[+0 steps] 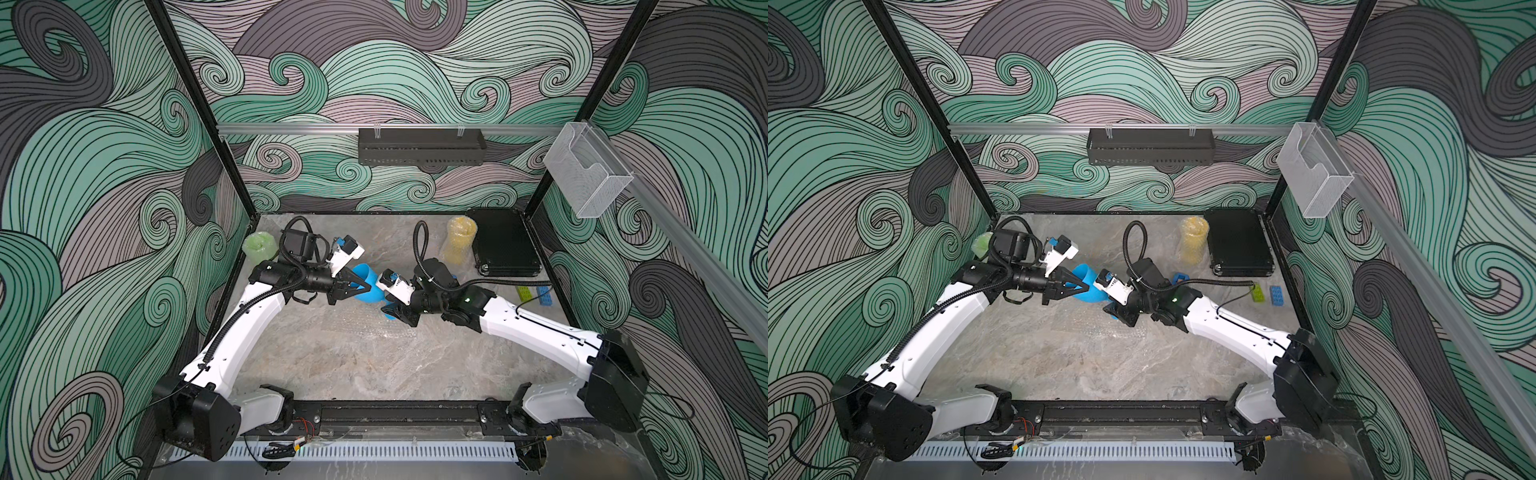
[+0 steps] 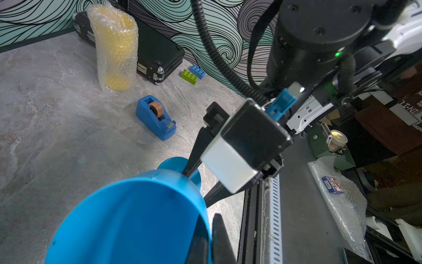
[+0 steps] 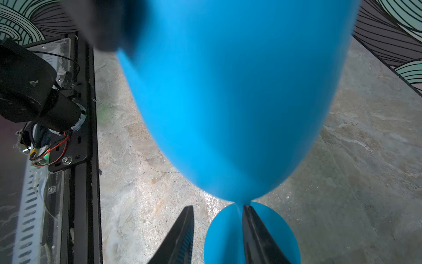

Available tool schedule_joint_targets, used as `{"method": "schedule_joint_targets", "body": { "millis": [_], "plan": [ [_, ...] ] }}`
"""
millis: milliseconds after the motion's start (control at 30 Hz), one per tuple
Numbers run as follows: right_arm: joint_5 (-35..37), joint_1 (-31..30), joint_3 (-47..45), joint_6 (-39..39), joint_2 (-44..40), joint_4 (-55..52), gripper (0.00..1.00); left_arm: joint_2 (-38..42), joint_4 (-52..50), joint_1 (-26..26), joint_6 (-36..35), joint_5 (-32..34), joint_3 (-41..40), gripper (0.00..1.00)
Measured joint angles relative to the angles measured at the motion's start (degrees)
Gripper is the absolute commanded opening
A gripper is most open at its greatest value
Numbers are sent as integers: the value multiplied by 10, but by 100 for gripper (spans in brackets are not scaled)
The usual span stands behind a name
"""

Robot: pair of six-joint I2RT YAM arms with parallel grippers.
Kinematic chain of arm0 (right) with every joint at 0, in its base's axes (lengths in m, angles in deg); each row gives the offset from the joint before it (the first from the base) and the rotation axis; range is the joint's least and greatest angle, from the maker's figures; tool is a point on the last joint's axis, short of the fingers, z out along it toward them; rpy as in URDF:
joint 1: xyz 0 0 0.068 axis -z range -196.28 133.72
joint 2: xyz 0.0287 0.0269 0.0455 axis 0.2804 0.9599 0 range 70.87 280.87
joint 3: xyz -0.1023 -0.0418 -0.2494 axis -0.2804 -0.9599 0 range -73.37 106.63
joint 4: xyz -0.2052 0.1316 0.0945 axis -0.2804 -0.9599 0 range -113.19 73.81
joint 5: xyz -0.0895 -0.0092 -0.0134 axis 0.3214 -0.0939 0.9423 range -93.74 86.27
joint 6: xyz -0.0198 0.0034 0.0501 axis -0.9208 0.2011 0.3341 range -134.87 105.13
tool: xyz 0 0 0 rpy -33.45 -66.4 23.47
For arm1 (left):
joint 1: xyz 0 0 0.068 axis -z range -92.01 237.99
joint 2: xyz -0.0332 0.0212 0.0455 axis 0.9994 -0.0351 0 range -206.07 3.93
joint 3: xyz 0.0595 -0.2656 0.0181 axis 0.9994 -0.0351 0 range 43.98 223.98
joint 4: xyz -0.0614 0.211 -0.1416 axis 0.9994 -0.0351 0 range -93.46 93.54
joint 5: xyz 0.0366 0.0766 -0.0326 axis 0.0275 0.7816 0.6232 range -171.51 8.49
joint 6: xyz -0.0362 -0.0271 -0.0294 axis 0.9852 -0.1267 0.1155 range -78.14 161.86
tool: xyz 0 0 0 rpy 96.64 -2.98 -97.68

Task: Wrap wine glasses in bubble wrap
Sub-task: Place the wine glass on the bubble wrap.

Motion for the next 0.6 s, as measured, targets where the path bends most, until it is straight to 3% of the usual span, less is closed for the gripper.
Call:
{"method": "schedule_joint_targets", "body": {
  "millis": [100, 233, 400, 467, 600],
  "plan": [
    [0, 0, 0, -9, 11, 9, 39, 1, -3, 0, -4, 0, -1, 0],
    [2, 0, 0, -19, 22, 25, 48, 6, -4, 0, -3, -13, -7, 0],
    [9, 1, -10, -28, 19, 55, 46, 15, 2, 0, -1, -22, -19, 0],
    [8, 1, -18, -29, 18, 63, 38, 18, 2, 0, 1, -23, -20, 0],
    [6, 1, -25, -32, 18, 68, 7, 19, 10, -2, 9, -22, -20, 0]
  ]
}}
